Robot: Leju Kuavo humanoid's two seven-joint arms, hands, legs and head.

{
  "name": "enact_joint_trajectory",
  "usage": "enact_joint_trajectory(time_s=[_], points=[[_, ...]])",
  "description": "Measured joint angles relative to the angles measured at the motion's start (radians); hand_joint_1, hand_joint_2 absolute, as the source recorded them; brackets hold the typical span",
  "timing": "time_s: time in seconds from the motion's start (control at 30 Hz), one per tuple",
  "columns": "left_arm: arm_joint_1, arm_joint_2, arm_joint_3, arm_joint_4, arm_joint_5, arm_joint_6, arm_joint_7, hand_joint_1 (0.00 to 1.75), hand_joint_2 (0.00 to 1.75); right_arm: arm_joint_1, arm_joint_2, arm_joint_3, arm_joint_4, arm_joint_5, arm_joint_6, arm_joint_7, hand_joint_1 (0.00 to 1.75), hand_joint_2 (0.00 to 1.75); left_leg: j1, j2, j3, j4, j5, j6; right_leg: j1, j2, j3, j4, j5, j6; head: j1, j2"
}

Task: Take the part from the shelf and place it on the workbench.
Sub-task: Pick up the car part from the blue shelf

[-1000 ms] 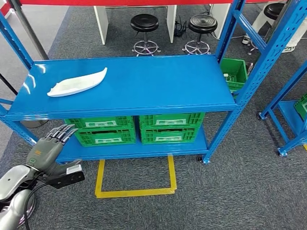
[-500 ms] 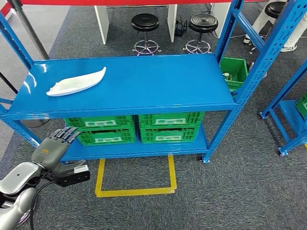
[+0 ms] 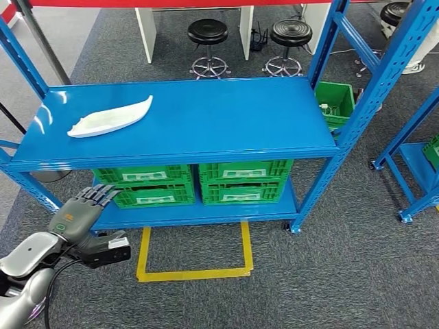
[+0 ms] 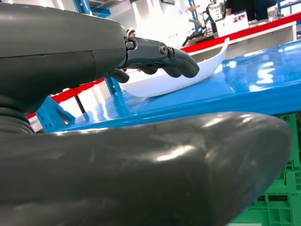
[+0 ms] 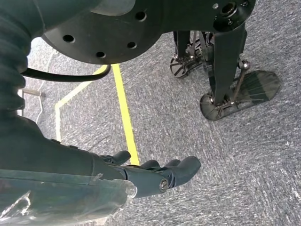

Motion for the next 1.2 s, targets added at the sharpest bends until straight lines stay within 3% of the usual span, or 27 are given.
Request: enact_joint_trajectory(time_s=[0.1,0.17,0.23,0.27,0.3,0.33,0.4,0.47,0.6,0.67,0.77,0.8,0.83,0.87,0.93,0.97,1.03,1.13,1.2], points=[[0.001,0.001,-0.002,0.001,0.001,0.000,0.000,0.00,0.00,0.001,0.000,0.001,0.000,0.000,0.000,0.000,0.00,1.75,0.004,0.001,0.005,-0.006,0.003,0.014,0.001,-0.002,-0.006,0.021,-0.004,0.008,0.001,0.000],[0.002,0.001,-0.003,0.001,0.001,0.000,0.000,0.00,0.00,0.001,0.000,0.001,0.000,0.000,0.001,0.000,0.00,1.75,0.007,0.001,0.011,-0.006,0.006,0.019,0.003,-0.003,-0.044,0.100,-0.058,0.005,0.003,0.000],[0.004,0.000,-0.006,0.003,0.001,0.000,0.000,0.00,0.00,0.001,0.000,0.001,0.000,0.000,0.001,0.000,0.00,1.75,0.007,0.001,0.011,-0.005,0.005,0.019,0.005,-0.003,-0.106,0.241,-0.129,0.003,0.006,0.000],[0.006,-0.001,-0.007,0.004,0.001,0.000,0.000,0.00,0.00,0.002,0.000,0.001,0.000,0.000,0.001,0.000,0.00,1.75,0.007,0.001,0.012,-0.005,0.003,0.018,0.006,-0.003,-0.129,0.292,-0.150,0.002,0.005,0.000],[0.007,-0.001,-0.007,0.005,0.001,0.000,0.000,0.00,0.00,0.003,0.000,0.001,0.000,-0.001,0.001,0.000,0.00,1.75,0.007,0.001,0.014,-0.005,0.001,0.016,0.006,-0.003,-0.136,0.307,-0.154,0.001,0.006,0.000],[0.008,-0.001,-0.008,0.006,0.001,0.000,0.000,0.00,0.00,0.003,-0.001,0.001,0.000,-0.001,0.001,0.000,0.00,1.75,0.009,0.000,0.018,-0.004,-0.002,0.012,0.006,-0.003,-0.119,0.276,-0.136,0.000,0.006,0.000],[0.009,-0.001,-0.008,0.007,0.001,0.000,0.000,0.00,0.00,0.003,-0.003,0.001,0.001,-0.001,0.001,0.000,0.00,1.75,0.013,-0.001,0.029,-0.004,-0.011,0.000,0.006,-0.005,-0.047,0.141,-0.078,-0.001,0.006,0.000],[0.007,0.000,-0.007,0.007,0.001,0.000,0.000,0.00,0.00,0.000,-0.004,0.001,0.001,-0.001,0.001,0.000,0.00,1.75,0.014,0.000,0.035,-0.002,-0.022,-0.015,0.010,-0.006,0.001,0.050,-0.066,-0.012,0.006,0.000],[0.005,0.001,-0.007,0.008,0.001,0.000,0.000,0.00,0.00,0.001,-0.004,0.002,0.001,-0.003,0.002,0.001,0.00,1.75,0.017,0.000,0.043,0.010,-0.033,-0.041,0.015,-0.002,0.016,0.044,-0.076,-0.045,0.004,0.000],[0.002,0.001,-0.007,0.008,0.001,0.000,0.000,0.00,0.00,0.000,-0.004,0.004,0.002,-0.005,0.001,0.001,0.00,1.75,0.019,-0.001,0.004,0.080,-0.055,-0.049,0.014,-0.001,0.027,0.043,-0.082,-0.055,0.003,0.000],[0.004,0.001,-0.007,0.009,0.002,0.000,0.000,0.00,0.00,0.000,-0.005,0.006,0.004,-0.008,0.000,0.003,0.00,1.75,0.019,-0.001,-0.122,0.261,-0.118,-0.054,0.017,0.001,0.040,0.043,-0.097,-0.064,0.003,0.000],[0.006,0.001,-0.007,0.009,0.002,0.000,0.000,0.00,0.00,0.001,-0.005,0.007,0.005,-0.008,0.000,0.003,0.00,1.75,0.019,-0.001,-0.151,0.286,-0.122,-0.053,0.017,0.003,0.046,0.043,-0.103,-0.064,0.003,0.000],[0.007,0.001,-0.007,0.009,0.002,0.000,0.000,0.00,0.00,0.002,-0.005,0.007,0.005,-0.009,0.001,0.003,0.00,1.75,0.019,-0.001,-0.163,0.280,-0.105,-0.051,0.018,0.005,0.056,0.043,-0.110,-0.064,0.003,0.000],[0.007,0.001,-0.007,0.009,0.002,0.000,0.000,0.00,0.00,0.002,-0.005,0.008,0.005,-0.009,0.001,0.003,0.00,1.75,0.019,-0.001,-0.158,0.242,-0.067,-0.048,0.018,0.006,0.067,0.043,-0.118,-0.062,0.003,0.000],[0.007,0.002,-0.007,0.009,0.002,0.000,0.000,0.00,0.00,0.002,-0.005,0.008,0.005,-0.009,0.001,0.003,0.00,1.75,0.018,-0.001,-0.125,0.117,0.028,-0.040,0.020,0.008,0.088,0.044,-0.134,-0.056,0.002,0.000],[0.007,0.002,-0.007,0.010,0.002,0.000,0.000,0.00,0.00,0.001,-0.005,0.008,0.005,-0.009,0.001,0.003,0.00,1.75,0.017,-0.001,-0.111,0.067,0.054,-0.037,0.022,0.009,0.095,0.044,-0.143,-0.051,0.001,0.000],[0.007,0.003,-0.007,0.010,0.002,0.000,0.000,0.00,0.00,0.000,-0.005,0.008,0.005,-0.009,0.001,0.003,0.00,1.75,0.016,-0.003,-0.101,0.022,0.061,-0.028,0.026,0.011,0.105,0.044,-0.153,-0.038,-0.001,0.000],[0.006,0.003,-0.007,0.009,0.003,0.000,0.000,0.00,0.00,-0.001,-0.005,0.008,0.005,-0.009,0.000,0.003,0.00,1.75,0.017,-0.008,-0.078,0.019,0.059,-0.007,0.024,0.004,0.109,0.070,-0.167,-0.022,0.001,0.000],[0.006,0.003,-0.007,0.009,0.003,0.000,0.000,0.00,0.00,-0.002,-0.005,0.008,0.005,-0.009,0.001,0.003,0.00,1.75,0.016,-0.008,-0.060,0.019,0.048,0.004,0.023,-0.001,0.060,0.163,-0.209,-0.016,0.004,0.000]])
